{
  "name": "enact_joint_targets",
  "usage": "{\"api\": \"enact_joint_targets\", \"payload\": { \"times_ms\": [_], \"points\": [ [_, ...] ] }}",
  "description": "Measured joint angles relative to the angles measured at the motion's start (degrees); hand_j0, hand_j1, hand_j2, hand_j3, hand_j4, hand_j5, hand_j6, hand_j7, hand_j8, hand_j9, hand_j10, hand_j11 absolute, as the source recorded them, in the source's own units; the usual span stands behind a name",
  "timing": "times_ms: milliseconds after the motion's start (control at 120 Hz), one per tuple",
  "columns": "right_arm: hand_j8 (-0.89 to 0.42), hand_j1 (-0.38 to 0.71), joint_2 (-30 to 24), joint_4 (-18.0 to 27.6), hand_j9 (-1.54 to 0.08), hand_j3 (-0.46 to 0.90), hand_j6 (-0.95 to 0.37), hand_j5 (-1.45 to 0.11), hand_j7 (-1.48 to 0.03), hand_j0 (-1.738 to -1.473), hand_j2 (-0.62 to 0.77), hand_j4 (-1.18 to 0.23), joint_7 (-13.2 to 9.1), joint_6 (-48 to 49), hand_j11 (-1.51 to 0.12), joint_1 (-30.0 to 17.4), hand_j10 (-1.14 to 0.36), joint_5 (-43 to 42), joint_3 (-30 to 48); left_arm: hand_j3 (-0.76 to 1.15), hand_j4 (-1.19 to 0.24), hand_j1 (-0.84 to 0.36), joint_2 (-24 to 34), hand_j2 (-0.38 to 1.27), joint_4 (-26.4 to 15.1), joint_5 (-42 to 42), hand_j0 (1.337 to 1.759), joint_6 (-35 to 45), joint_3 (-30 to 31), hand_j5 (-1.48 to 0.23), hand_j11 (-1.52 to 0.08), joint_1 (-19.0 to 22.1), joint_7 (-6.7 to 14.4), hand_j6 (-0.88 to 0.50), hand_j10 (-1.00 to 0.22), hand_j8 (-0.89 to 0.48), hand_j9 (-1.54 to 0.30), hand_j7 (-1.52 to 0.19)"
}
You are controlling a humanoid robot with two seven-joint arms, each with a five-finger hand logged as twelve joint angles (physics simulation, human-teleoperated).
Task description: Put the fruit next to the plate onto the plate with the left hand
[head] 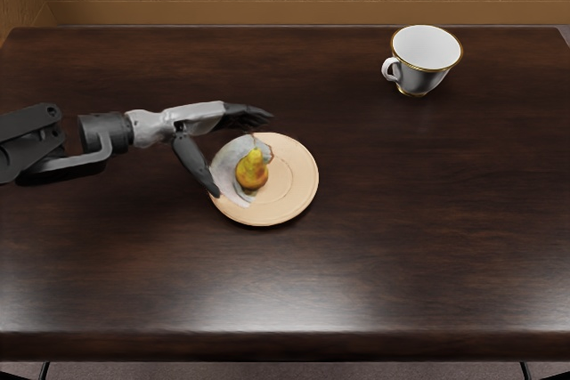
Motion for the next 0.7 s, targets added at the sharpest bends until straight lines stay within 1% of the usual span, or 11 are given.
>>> {"api": "enact_joint_targets", "payload": {
  "times_ms": [250,400,475,700],
  "points": [
    [0.00,-0.35,0.0,0.0,0.00,0.00,0.00,0.00,0.00,-1.658,0.00,0.00,0.0,0.0,0.00,0.0,0.00,0.0,0.0,0.00,-0.09,0.25,6.5,0.02,-0.6,-1.5,1.658,-0.7,-0.6,-0.11,-0.11,-0.1,0.0,-0.09,-0.07,-0.08,-0.11,-0.11],
    [0.00,-0.35,0.0,0.0,0.00,0.00,0.00,0.00,0.00,-1.658,0.00,0.00,0.0,0.1,0.00,0.1,0.00,0.0,-0.1,0.00,-0.06,0.29,10.5,0.02,-1.1,-1.8,1.658,-5.5,-0.6,-0.07,-0.07,0.0,0.0,-0.06,-0.05,-0.05,-0.07,-0.07],
    [0.00,-0.35,0.0,0.0,0.00,0.00,0.00,0.00,0.00,-1.658,0.00,0.00,0.0,0.1,0.00,0.1,0.00,0.0,0.0,0.00,-0.05,0.30,13.5,0.01,-1.1,-1.9,1.658,-7.9,-0.6,-0.06,-0.06,0.1,0.0,-0.05,-0.04,-0.05,-0.06,-0.06],
    [0.00,-0.35,0.0,0.0,0.00,0.00,0.00,0.00,0.00,-1.658,0.00,0.00,0.0,0.1,0.00,0.2,0.00,0.0,0.0,0.00,-0.03,0.32,14.1,0.01,-0.6,-7.9,1.658,-10.2,-0.1,-0.04,-0.04,0.7,0.0,-0.03,-0.03,-0.03,-0.04,-0.04]
  ]
}}
